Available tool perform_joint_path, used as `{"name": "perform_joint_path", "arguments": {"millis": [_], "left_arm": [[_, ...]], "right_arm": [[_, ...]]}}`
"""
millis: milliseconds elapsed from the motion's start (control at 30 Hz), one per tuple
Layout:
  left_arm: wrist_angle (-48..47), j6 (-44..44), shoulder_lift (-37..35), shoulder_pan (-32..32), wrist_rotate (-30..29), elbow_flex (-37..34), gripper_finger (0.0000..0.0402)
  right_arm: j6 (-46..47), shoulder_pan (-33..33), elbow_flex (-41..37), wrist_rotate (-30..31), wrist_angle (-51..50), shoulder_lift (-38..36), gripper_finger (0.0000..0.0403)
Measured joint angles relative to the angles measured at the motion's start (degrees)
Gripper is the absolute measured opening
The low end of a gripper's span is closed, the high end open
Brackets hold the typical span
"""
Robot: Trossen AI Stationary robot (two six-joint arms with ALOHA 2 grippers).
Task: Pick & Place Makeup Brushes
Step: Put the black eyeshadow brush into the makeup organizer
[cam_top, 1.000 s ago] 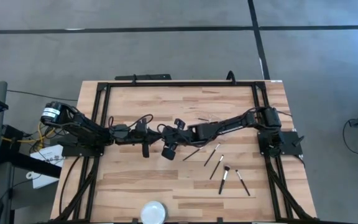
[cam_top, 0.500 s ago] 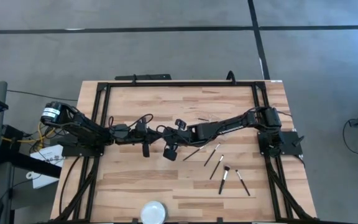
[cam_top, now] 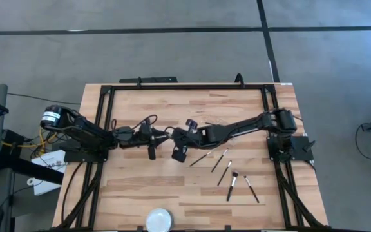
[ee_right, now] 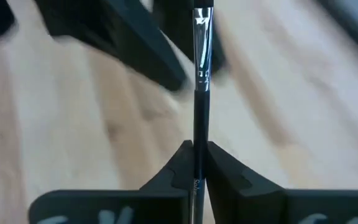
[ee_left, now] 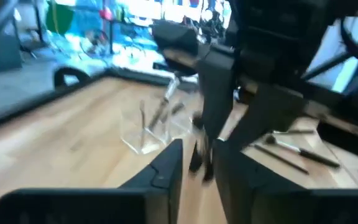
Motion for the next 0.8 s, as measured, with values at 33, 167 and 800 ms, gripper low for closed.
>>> {"name": "perform_joint_path", "arguments": {"millis": [33,167,800], "left_arm": [[0.2,0.4,-0.8,0.0,-1.3,0.0,0.0097],[0.2,4.2,-5.9,0.0,-6.0,-0.1,0.0124],[-0.3,9.2,-15.3,3.0,-8.7,-2.9,0.0128]], "right_arm": [[0.0,0.0,0.0,1.7,-2.2,-1.3,0.0018],[2.4,0.0,0.0,9.8,-14.4,-8.8,0.0007],[25.8,11.1,-52.4,42.8,9.0,-48.3,0.0007]]}}
